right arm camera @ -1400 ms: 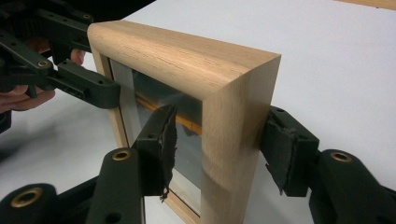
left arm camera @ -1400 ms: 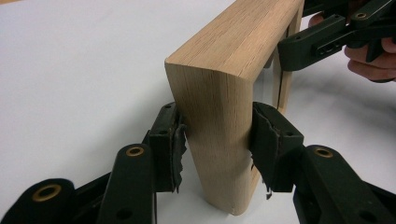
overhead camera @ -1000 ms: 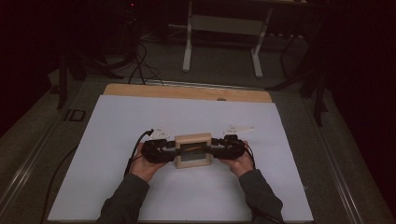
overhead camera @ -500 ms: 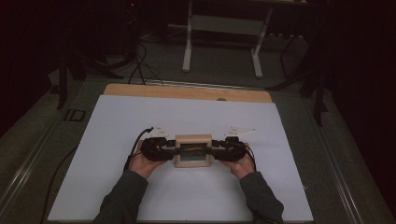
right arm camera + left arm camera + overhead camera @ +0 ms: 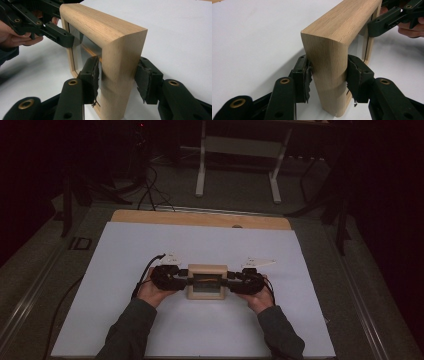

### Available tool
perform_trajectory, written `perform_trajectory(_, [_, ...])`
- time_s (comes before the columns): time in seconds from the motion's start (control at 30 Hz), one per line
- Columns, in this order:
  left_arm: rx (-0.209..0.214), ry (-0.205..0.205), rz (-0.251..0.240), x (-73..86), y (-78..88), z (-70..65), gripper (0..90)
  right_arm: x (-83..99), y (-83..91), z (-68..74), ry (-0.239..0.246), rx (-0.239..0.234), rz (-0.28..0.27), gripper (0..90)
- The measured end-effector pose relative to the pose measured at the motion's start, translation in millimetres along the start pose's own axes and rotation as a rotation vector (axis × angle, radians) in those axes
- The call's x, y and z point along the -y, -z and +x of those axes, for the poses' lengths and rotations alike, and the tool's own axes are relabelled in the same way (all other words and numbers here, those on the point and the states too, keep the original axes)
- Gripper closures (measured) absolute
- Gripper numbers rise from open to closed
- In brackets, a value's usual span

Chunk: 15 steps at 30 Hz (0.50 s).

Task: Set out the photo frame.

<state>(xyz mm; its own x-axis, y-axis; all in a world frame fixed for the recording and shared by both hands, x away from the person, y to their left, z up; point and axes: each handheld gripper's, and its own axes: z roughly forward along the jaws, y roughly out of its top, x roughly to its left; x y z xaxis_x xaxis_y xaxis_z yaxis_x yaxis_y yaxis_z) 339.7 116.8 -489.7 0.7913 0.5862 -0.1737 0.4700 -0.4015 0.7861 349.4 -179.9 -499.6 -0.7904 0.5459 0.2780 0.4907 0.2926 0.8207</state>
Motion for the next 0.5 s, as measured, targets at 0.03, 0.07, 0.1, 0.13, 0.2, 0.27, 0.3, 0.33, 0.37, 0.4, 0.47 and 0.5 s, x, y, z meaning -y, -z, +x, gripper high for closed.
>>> perform_trajectory(0.03, [0.001,-0.002,0.0,-0.1,-0.1,0.2,57.1,0.1,0.1,0.0,0.0,0.0,0.0,55.2])
perform_trajectory(0.07, [0.001,-0.002,0.0,-0.1,-0.1,0.2,57.1,0.1,0.1,0.0,0.0,0.0,0.0,55.2])
perform_trajectory(0.1, [0.002,-0.001,0.0,-0.1,-0.2,0.3,57.0,0.2,0.3,-0.1,-0.001,-0.001,0.001,55.4])
perform_trajectory(0.13, [0.002,-0.001,0.0,-0.1,-0.2,0.3,57.0,0.2,0.3,-0.1,-0.001,-0.001,0.001,55.4])
perform_trajectory(0.2, [0.0,0.004,0.0,-0.1,-0.2,0.1,57.0,-0.1,0.3,-0.7,0.002,-0.004,0.003,55.4])
perform_trajectory(0.27, [-0.003,0.006,0.001,-0.2,-0.1,-0.3,56.8,-0.2,0.2,-0.9,0.003,-0.005,0.004,55.4])
perform_trajectory(0.3, [-0.007,0.012,0.005,-0.5,0.0,-0.9,56.5,-0.4,0.0,-1.2,0.003,-0.005,0.003,55.2])
perform_trajectory(0.33, [-0.009,0.013,0.007,-0.6,0.1,-1.0,56.4,-0.6,-0.4,-1.2,0.005,-0.004,0.002,55.0])
perform_trajectory(0.37, [-0.009,0.013,0.007,-0.6,0.1,-1.0,56.4,-0.6,-0.4,-1.2,0.005,-0.004,0.002,55.0])
perform_trajectory(0.4, [-0.008,0.015,0.008,-0.6,0.2,-1.3,56.3,-0.8,-0.6,-1.3,0.007,-0.004,0.002,55.0])
perform_trajectory(0.47, [-0.009,0.016,0.008,-0.7,0.2,-1.4,56.4,-0.8,-0.5,-1.5,0.008,-0.005,0.003,55.1])
perform_trajectory(0.5, [-0.008,0.02,0.011,-0.8,-0.1,-1.6,56.0,-0.7,-0.2,-1.6,0.007,-0.006,0.003,55.0])
